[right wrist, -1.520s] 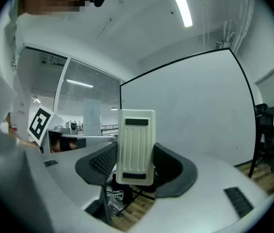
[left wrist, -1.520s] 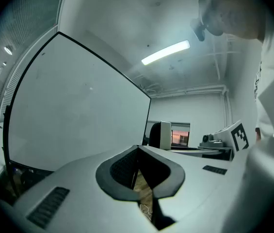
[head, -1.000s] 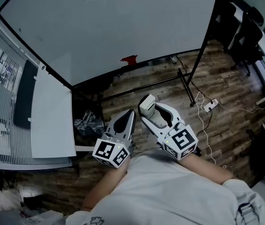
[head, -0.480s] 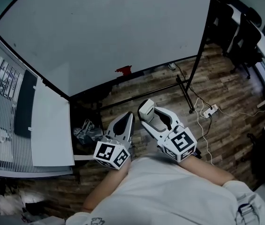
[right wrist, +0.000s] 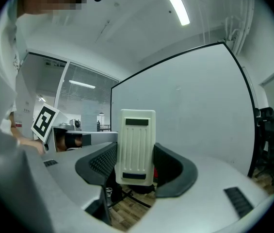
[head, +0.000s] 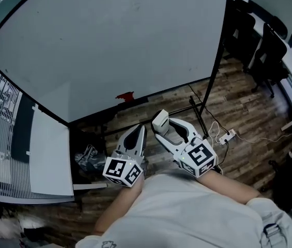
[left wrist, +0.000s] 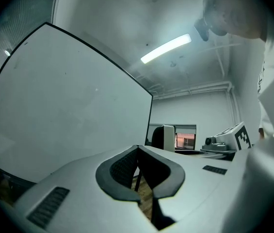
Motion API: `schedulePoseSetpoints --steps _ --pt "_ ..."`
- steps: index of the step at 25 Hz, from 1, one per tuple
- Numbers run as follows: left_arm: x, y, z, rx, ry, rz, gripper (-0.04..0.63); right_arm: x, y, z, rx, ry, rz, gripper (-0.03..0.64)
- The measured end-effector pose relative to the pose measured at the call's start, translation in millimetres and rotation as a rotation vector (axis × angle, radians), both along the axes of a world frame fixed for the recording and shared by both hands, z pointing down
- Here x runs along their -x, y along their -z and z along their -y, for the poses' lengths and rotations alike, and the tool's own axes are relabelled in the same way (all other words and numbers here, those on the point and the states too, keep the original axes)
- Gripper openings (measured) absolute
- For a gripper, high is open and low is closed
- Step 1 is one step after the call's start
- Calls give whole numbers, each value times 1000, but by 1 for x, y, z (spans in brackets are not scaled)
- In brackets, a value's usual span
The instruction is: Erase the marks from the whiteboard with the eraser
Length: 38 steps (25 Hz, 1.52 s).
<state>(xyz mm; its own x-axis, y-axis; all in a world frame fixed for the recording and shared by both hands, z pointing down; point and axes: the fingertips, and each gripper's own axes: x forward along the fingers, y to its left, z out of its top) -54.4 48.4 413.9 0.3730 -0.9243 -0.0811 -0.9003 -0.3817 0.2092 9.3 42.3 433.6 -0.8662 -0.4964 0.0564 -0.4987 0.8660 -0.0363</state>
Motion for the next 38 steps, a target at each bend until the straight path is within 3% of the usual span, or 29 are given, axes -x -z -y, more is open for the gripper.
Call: schedulePoseSetpoints --steps 9,16,23,31,38 --pt "-32 -2 48 11 31 -7 8 -35 -8 42 28 28 4 243" --pt "-31 -15 82 44 -11 -8 8 -34 -20 76 65 -2 9 243" --pt "-6 -17 125 51 -50 -8 8 -20 -21 107 52 -68 -6 244" --pt "39 -22 163 64 -109 -3 8 22 -20 146 43 -135 -3 243" --pt "95 -16 185 44 -115 60 8 73 -17 173 24 -181 -30 243"
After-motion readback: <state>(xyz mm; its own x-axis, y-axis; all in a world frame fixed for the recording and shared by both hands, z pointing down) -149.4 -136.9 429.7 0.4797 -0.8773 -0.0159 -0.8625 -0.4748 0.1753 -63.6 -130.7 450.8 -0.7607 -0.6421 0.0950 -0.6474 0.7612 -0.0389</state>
